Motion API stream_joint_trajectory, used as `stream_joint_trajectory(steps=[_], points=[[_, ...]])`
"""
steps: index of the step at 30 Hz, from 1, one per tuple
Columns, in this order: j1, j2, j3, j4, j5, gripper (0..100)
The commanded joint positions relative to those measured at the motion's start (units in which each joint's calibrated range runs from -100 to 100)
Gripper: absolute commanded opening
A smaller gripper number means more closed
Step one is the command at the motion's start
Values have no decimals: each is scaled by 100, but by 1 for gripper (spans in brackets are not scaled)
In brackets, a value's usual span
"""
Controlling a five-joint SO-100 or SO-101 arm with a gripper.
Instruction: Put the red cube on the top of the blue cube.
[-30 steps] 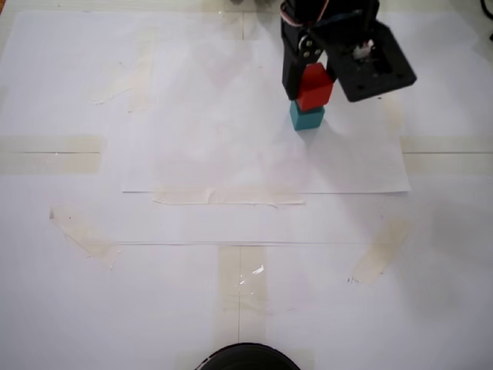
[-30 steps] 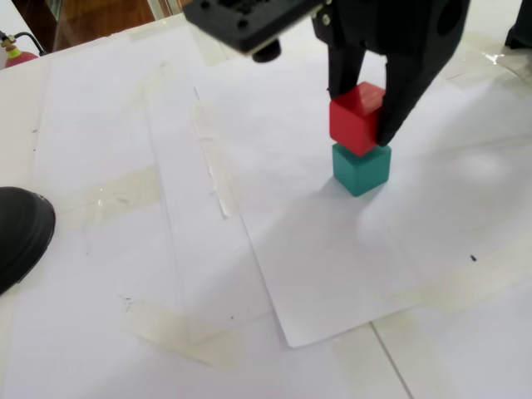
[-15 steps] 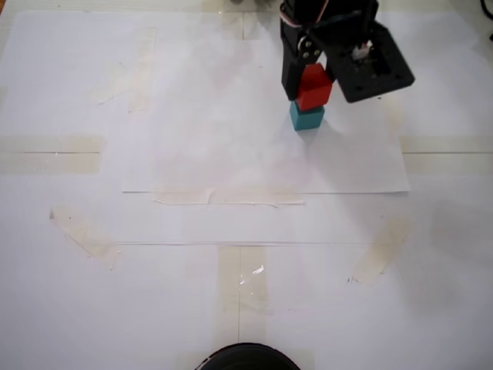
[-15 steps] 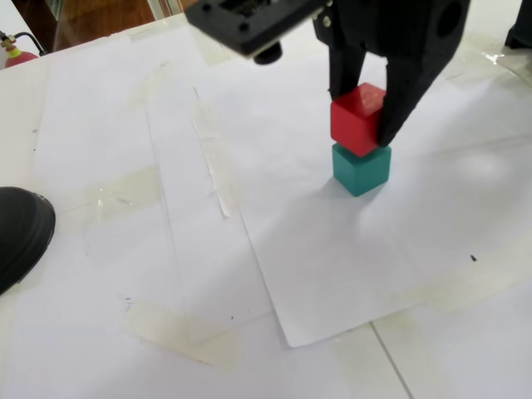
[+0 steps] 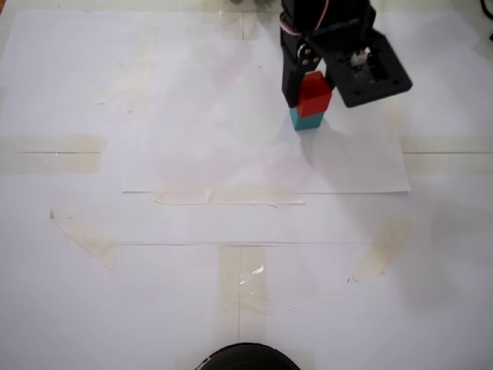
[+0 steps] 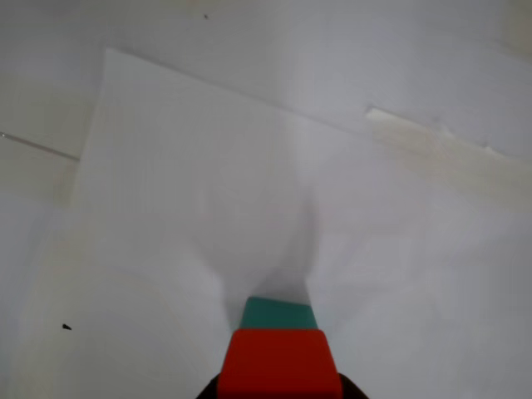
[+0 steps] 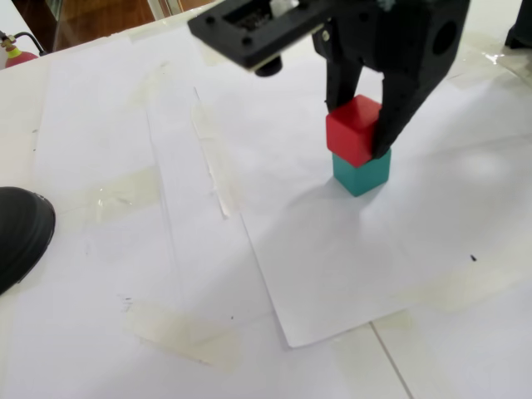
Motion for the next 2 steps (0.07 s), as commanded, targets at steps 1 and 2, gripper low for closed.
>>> stream_joint_trajectory(steps=[1, 2], points=[[-25, -16, 16, -74, -20, 15], [-25, -16, 16, -74, -20, 16]])
